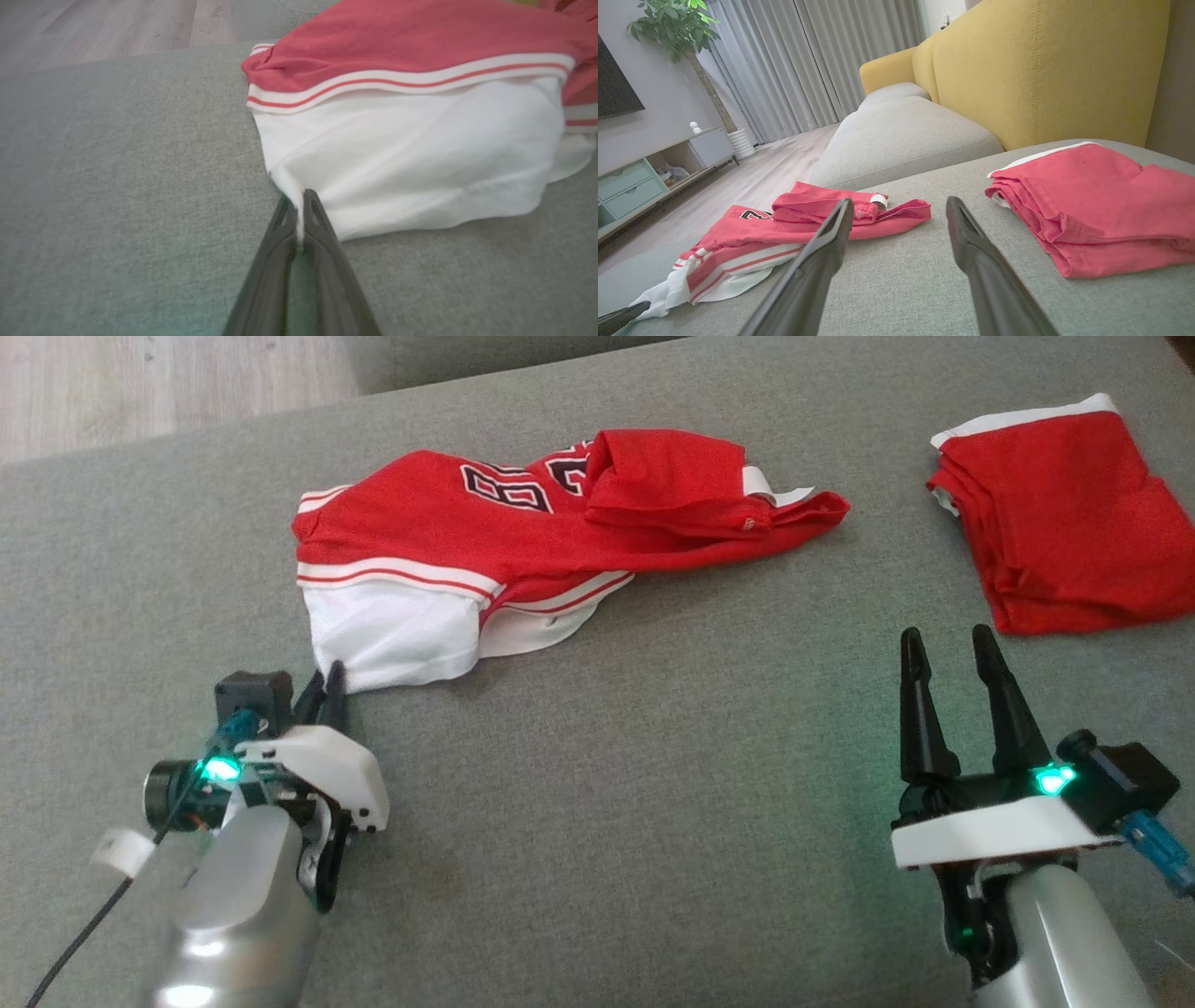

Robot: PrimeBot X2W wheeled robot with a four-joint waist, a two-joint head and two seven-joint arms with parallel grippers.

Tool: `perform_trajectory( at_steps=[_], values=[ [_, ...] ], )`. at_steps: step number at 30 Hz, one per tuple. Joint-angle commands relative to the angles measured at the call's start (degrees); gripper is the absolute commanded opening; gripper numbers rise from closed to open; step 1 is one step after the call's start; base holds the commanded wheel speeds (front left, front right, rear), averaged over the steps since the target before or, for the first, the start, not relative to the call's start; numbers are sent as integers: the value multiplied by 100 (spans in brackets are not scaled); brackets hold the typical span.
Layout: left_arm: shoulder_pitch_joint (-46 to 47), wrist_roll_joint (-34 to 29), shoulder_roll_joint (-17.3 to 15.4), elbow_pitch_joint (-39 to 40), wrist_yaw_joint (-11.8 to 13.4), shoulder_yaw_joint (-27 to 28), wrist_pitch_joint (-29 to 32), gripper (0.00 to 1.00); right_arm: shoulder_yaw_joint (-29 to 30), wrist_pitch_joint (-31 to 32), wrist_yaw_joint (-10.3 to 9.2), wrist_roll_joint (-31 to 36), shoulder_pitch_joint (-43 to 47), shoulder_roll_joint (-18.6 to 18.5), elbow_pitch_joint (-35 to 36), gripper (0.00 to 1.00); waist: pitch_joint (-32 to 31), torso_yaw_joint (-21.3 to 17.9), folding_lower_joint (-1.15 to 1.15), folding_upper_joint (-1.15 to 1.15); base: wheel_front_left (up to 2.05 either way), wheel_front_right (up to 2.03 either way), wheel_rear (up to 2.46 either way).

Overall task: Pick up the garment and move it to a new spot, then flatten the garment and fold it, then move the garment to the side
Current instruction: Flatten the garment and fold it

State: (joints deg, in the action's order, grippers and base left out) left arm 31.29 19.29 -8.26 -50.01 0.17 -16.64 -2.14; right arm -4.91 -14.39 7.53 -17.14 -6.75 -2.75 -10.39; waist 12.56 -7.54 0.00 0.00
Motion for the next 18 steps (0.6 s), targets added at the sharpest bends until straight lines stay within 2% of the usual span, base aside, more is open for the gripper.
perform_trajectory(
  at_steps=[1,9,18],
  values=[
    [149,37,-158,66,-6,145,-83,0,-120,-61,-4,-3,-168,-12,148,100,-17,3,0,0,0,0,0],
    [116,166,-61,553,-140,271,-1107,0,-81,-61,-4,48,-115,-12,54,100,-241,82,0,0,0,0,0],
    [-349,101,89,2221,-116,571,-1283,0,4,-61,-4,102,-37,-12,17,100,-431,331,0,0,0,0,0]
  ],
)
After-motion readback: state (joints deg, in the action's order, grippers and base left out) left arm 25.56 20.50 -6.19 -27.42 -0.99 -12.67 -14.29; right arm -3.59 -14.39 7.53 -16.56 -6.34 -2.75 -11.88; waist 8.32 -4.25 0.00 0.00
